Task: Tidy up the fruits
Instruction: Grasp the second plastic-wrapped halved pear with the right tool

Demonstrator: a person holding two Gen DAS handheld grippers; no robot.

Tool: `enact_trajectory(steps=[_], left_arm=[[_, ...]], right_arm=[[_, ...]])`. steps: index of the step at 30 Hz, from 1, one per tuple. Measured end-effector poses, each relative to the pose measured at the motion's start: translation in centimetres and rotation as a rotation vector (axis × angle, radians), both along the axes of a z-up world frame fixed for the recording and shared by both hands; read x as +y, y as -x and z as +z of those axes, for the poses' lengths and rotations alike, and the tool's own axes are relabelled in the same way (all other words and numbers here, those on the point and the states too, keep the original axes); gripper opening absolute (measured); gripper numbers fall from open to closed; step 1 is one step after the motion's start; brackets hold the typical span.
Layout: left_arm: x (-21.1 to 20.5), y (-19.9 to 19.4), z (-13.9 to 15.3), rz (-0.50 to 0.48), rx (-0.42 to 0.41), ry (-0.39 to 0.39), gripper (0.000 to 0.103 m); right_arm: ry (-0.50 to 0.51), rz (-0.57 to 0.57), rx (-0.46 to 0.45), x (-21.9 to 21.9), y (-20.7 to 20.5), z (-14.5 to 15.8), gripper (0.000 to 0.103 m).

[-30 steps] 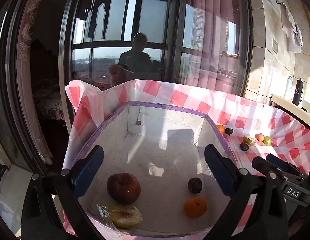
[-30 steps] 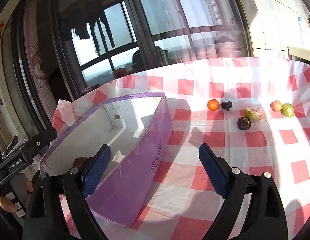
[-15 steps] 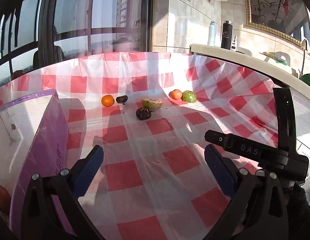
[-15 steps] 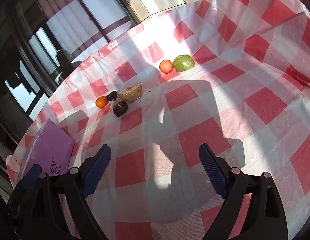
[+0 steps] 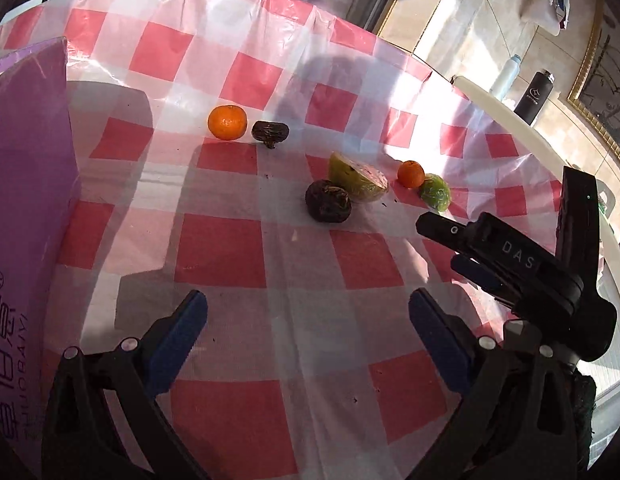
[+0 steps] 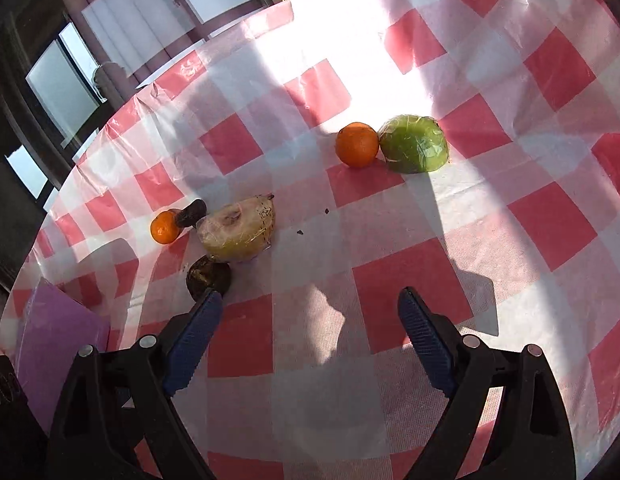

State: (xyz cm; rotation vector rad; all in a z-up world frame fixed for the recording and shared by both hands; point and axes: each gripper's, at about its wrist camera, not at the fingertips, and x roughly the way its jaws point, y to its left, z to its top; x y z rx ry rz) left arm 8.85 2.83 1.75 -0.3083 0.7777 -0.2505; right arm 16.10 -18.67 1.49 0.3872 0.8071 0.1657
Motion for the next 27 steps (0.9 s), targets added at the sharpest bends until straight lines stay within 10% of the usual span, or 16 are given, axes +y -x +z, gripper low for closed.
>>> enact_trajectory(steps=[8, 13, 17, 27], left_arm=[[1.4, 0.2, -0.2, 0.072, -0.008, 0.083, 0.101], [1.7, 0.1, -0.1, 0.079, -0.016, 0.108, 0.101], [2.1, 0.1, -0.2, 0.093, -0.012, 0.131, 0.101], [2.0, -0.1, -0.2, 0.083, -0.002, 0.117, 0.101]], right_arm=[[0.05, 0.059, 0.027, 5.2, -7.6, 0.0, 0.087], [0.247, 0.051, 0.064, 8.3, -9.2, 0.0, 0.087], [0.318, 0.028, 0.06, 8.8, -8.6, 0.1, 0.065], [0.217, -0.027, -0.025, 2.1, 0.7, 1.2, 0.064]])
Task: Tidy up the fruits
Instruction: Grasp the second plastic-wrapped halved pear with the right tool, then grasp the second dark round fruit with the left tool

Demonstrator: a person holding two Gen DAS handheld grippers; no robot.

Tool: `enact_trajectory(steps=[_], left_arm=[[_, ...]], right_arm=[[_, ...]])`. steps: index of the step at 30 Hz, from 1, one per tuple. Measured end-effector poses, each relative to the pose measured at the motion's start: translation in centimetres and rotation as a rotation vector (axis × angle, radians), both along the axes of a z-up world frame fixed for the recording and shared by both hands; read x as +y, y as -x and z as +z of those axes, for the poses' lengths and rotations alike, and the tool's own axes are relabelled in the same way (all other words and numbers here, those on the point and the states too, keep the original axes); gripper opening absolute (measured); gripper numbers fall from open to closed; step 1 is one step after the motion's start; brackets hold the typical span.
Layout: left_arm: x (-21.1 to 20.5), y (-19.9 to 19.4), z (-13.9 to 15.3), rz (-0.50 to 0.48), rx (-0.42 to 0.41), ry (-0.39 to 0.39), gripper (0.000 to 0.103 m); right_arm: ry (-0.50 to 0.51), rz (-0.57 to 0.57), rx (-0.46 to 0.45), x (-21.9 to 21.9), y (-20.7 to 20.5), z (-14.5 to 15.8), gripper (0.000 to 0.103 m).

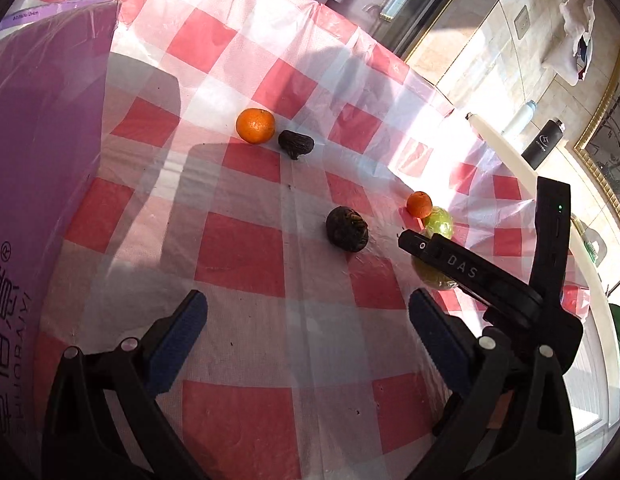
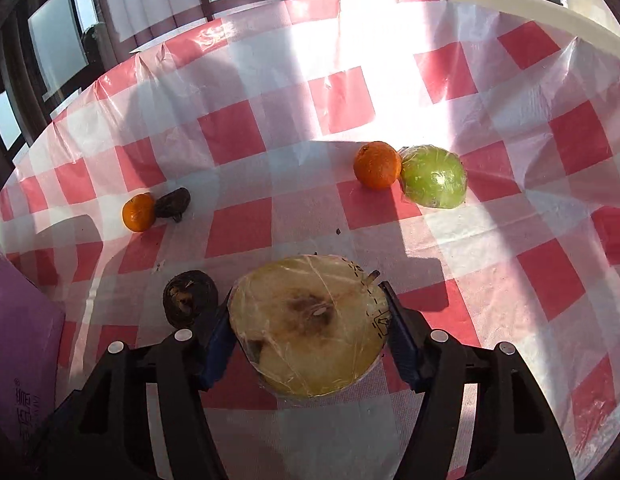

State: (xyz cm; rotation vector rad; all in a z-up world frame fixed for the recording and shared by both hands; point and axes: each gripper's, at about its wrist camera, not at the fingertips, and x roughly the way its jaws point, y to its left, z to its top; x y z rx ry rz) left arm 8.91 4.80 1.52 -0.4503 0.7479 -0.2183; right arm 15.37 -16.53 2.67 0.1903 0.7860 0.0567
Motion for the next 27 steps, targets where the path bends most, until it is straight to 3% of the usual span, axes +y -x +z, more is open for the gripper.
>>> enact_trajectory(steps=[5, 7, 9, 16, 20, 24, 26, 27], left_arm=[[-0.1, -0.3, 0.0, -0.071, 0.02, 0.029, 0.101], [0.2, -0.3, -0.1, -0.054, 0.038, 0.047, 0.101], [0.2, -0.6, -0.2, -0.032, 0.054, 0.044, 0.101], [-3.3, -5.7, -0.1, 0.012, 0.093, -0.152, 0.101], [-7.1, -9.1, 0.0, -0.044, 0.101, -0.313, 0.098], [-9.8, -11.2, -0.5, -0.102, 0.126, -0.468, 0.088], [-10.7, -10.9, -0.5, -0.143, 0.107, -0.525, 0.077], [-10.9, -10.5, -0.4, -0.171, 0.087, -0.525, 0.061]], right_arm=[[-0.165, -0.059, -0.091, -5.4, 4.9, 0.2, 0.064], [-0.246, -0.077, -0.114, -6.4, 5.2, -0.2, 0.064], [-0.265, -0.071, -0.112, -6.7, 5.0, -0.3, 0.064], [-0.276, -0.043, -0.112, -5.6, 4.3, -0.6, 0.065], [-0.278, -0.035, -0.103, -5.6, 4.2, -0.7, 0.065], [-0.281, -0.03, -0.099, -5.6, 4.1, -0.8, 0.065], [-0.28, -0.027, -0.097, -5.5, 4.1, -0.9, 0.065], [-0.282, -0.026, -0.098, -5.5, 4.1, -0.9, 0.065]])
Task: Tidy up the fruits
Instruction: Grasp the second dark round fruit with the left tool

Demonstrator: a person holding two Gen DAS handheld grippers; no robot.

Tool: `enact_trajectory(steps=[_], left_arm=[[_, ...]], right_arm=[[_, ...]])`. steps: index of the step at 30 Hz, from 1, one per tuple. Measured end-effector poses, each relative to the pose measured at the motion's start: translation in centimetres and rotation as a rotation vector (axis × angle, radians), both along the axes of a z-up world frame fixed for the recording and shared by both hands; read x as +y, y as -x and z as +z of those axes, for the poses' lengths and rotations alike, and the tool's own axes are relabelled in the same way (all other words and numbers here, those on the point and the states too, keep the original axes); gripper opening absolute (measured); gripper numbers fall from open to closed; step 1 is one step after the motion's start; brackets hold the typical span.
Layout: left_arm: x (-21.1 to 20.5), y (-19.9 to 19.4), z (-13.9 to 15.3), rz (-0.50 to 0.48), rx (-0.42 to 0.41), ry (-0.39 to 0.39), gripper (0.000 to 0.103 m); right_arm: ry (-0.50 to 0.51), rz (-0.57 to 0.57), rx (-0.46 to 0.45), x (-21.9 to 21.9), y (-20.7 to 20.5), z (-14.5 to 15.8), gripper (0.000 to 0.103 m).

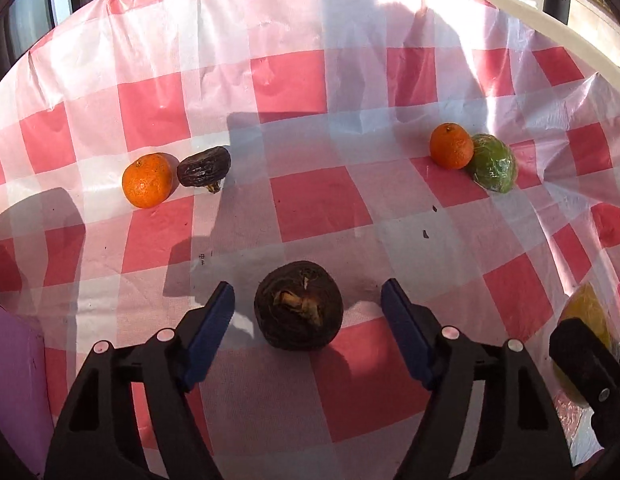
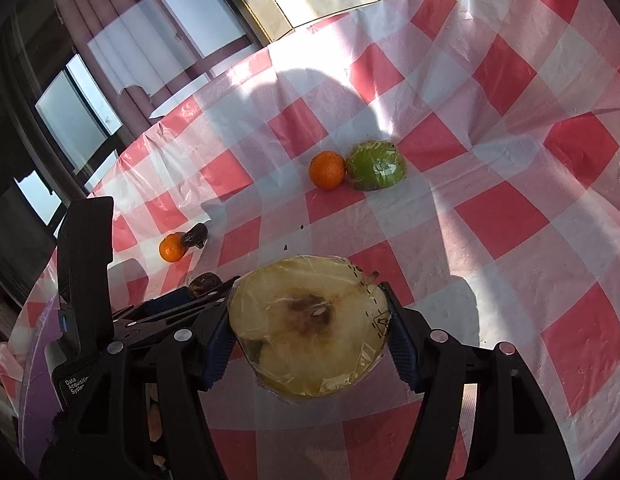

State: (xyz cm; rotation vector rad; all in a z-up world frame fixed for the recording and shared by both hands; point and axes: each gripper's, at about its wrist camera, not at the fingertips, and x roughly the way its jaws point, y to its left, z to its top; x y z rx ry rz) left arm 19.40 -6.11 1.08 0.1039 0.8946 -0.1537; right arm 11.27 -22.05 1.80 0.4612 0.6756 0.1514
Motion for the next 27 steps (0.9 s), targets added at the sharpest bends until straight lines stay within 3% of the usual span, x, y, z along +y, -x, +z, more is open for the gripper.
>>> enact_trajectory(steps=[1, 2, 5, 12, 15, 21, 27], left_arm=[[-0.1, 0.5, 0.1, -0.018, -0.009, -0.01, 0.047], [0.0, 1.2, 0.1, -0.037, -0.017, 0.0, 0.04], [1.4, 3.4, 0.4, -0.017, -0.044, 0.055, 0.039], [6.8, 13.3, 2.5, 0.077, -0.135, 0.262, 0.039], [8.7, 16.2, 2.0, 0.103, -0.131, 0.329, 0.039], [10.6, 16.8, 0.6, 0.132, -0.11, 0.44, 0.039], [10.4, 16.1, 0.3, 0.096, -0.084, 0.467, 0.04]], right_arm=[[-0.002, 0.001, -0.001, 0.0, 0.0, 0.0, 0.065], [-0.003, 0.002, -0.002, 0.0, 0.0, 0.0, 0.065], [-0.004, 0.007, -0.006, -0.1, 0.1, 0.0, 0.065], [-0.003, 0.014, -0.012, -0.1, 0.2, 0.1, 0.065], [0.002, 0.019, -0.013, 0.1, 0.3, 0.2, 0.065], [0.008, 0.013, -0.012, 0.0, 0.4, 0.2, 0.065], [0.011, 0.013, -0.004, 0.2, 0.3, 0.2, 0.065]])
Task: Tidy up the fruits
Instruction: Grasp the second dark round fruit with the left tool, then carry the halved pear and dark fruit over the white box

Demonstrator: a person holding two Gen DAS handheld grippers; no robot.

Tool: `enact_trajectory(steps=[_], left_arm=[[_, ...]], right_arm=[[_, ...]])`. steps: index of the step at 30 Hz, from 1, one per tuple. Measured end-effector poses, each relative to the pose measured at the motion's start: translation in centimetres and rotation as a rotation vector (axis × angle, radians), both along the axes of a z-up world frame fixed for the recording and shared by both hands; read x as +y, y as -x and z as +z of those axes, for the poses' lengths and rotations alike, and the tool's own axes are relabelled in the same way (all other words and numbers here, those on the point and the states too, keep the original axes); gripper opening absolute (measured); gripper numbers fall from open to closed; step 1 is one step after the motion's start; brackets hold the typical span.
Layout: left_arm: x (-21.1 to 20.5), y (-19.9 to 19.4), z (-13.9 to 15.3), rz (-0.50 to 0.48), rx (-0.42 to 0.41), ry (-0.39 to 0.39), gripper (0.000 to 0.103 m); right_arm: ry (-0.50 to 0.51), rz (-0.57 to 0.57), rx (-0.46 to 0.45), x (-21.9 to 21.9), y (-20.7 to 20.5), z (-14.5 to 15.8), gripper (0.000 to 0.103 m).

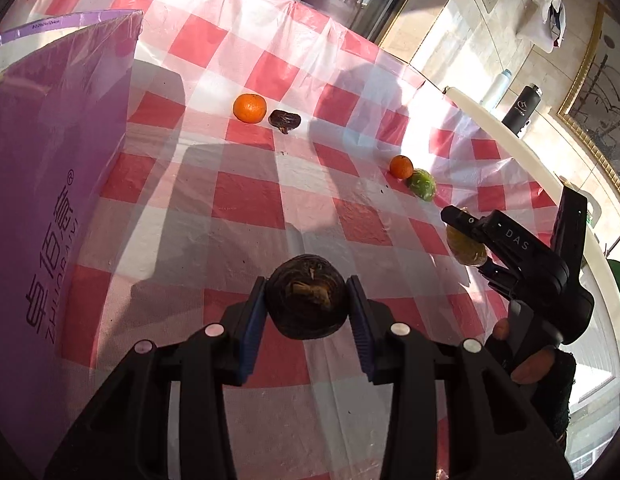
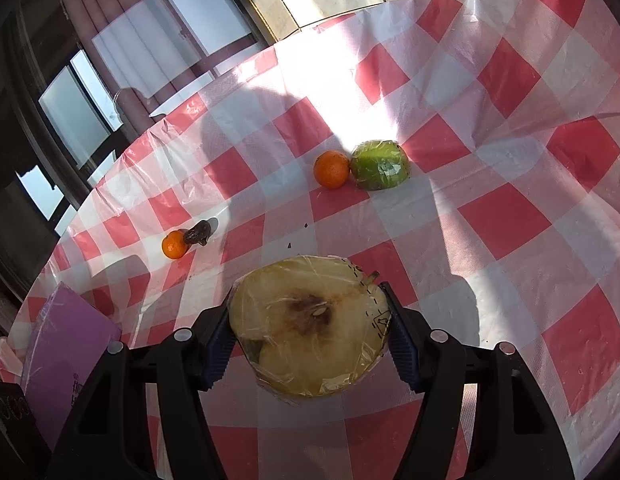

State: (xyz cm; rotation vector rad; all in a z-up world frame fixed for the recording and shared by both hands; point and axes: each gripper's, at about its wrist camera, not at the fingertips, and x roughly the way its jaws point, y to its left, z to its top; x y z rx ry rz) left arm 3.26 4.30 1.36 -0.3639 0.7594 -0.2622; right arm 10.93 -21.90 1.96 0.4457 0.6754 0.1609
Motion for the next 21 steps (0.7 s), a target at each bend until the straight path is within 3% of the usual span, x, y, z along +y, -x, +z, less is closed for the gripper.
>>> enact_trajectory(steps=[15, 17, 21], left_arm=[[0.6, 0.6, 0.2, 0.046, -0.011, 0.015, 0.04], [0.6, 1.4, 0.5, 0.057, -0.023, 0.003, 0.04], [0.4, 5.4, 1.2, 0.069, -0.078, -0.046, 0.04]], right_arm=[[0.017, 0.007, 0.024, 0.6, 0.0, -0.1, 0.065], [-0.037, 0.025, 0.05, 1.0, 1.3, -0.3, 0.065], [-0.066, 0.06, 0.002, 2.9, 6.5, 0.1, 0.065]])
